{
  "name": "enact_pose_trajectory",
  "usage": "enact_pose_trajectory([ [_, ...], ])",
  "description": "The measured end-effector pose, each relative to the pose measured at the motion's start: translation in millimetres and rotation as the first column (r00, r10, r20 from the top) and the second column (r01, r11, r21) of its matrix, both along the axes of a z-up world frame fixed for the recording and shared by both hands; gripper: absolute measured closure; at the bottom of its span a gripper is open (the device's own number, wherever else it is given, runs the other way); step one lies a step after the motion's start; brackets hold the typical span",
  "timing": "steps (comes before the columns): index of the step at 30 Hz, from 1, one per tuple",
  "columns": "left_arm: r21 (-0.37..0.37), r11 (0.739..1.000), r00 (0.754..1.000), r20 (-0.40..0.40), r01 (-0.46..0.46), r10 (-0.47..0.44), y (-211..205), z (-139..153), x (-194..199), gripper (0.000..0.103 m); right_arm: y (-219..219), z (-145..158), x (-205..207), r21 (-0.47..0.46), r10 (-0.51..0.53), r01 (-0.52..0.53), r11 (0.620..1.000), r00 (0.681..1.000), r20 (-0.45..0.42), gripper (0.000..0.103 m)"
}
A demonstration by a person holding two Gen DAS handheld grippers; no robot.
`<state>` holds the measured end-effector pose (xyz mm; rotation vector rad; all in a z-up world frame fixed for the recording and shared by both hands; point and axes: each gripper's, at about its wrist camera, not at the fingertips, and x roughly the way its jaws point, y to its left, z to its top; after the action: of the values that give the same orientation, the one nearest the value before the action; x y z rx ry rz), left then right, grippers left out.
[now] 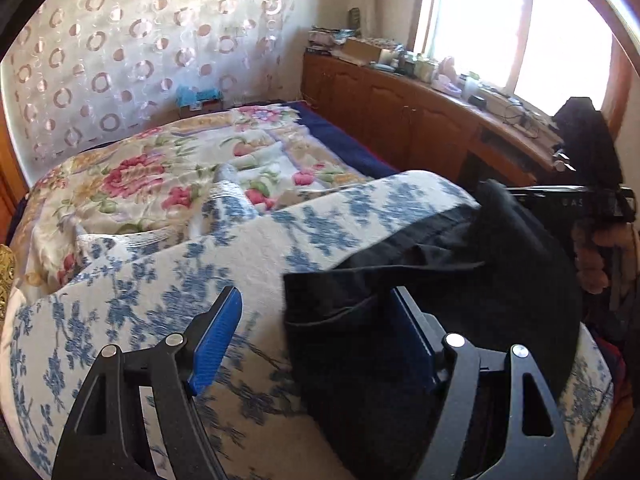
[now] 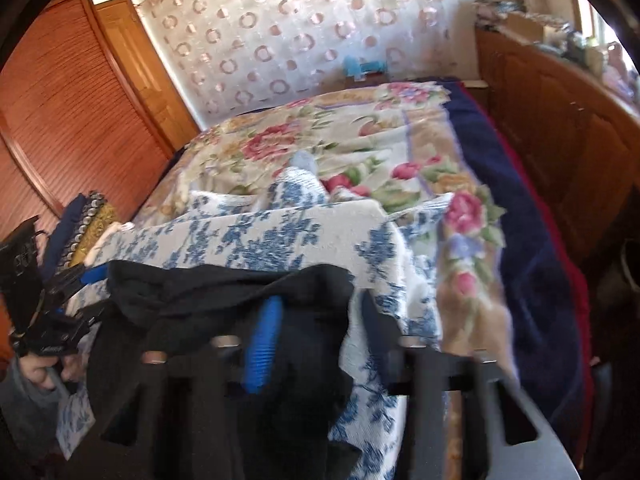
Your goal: Fold small clothes
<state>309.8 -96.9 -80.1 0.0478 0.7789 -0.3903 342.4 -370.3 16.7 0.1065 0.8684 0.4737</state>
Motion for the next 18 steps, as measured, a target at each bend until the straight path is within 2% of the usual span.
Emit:
enact_pose_trajectory([
  [1,0.018,1.000,1.000,0.002,-0.022,0.022,2,-2,4,0.026,-4,2,-2,-0.014,0.012,-0.011,1.000,1.000,0.016,0.100],
  [2,0.041,0.998,0.998,0.007,-0.055,0.054,7,-4,8,0.028,-5,4,-3,-0.032,0.008,-0.006,0.999,0.999,0.044,0.100],
  [4,0.061,0.990,0.992,0.010,-0.126,0.125,19,-7,14,0.029,-17,6,1,-0.078,-0.094,0.100,0.992,0.992,0.078,0.100],
  [6,0.037,0.990,0.990,-0.011,-0.137,0.138,27,-9,15,0.029,-25,2,6,-0.073,-0.150,0.156,0.985,0.986,0.078,0.100],
  [12,0.015,0.994,0.995,-0.004,-0.104,0.104,32,2,-6,0.029,-11,5,-5,-0.173,-0.138,0.155,0.973,0.984,0.109,0.100],
  [13,0.006,0.995,0.995,-0.005,-0.096,0.096,32,4,-7,0.029,-11,7,-9,-0.162,-0.135,0.152,0.975,0.985,0.109,0.096],
  [15,-0.010,0.997,0.997,-0.007,-0.071,0.071,30,8,-17,0.029,-13,11,-16,-0.140,-0.128,0.142,0.980,0.986,0.103,0.079],
  [16,-0.020,0.998,0.998,-0.015,-0.054,0.054,28,8,-22,0.029,-7,9,-17,-0.121,-0.112,0.122,0.985,0.990,0.091,0.065],
  [17,-0.027,0.999,0.999,-0.023,-0.042,0.042,26,6,-22,0.029,-8,10,-20,-0.095,-0.088,0.094,0.991,0.994,0.072,0.059],
  [18,-0.038,0.999,0.999,-0.046,-0.024,0.023,24,1,-26,0.029,-10,9,-22,-0.081,-0.086,0.091,0.993,0.994,0.062,0.057],
])
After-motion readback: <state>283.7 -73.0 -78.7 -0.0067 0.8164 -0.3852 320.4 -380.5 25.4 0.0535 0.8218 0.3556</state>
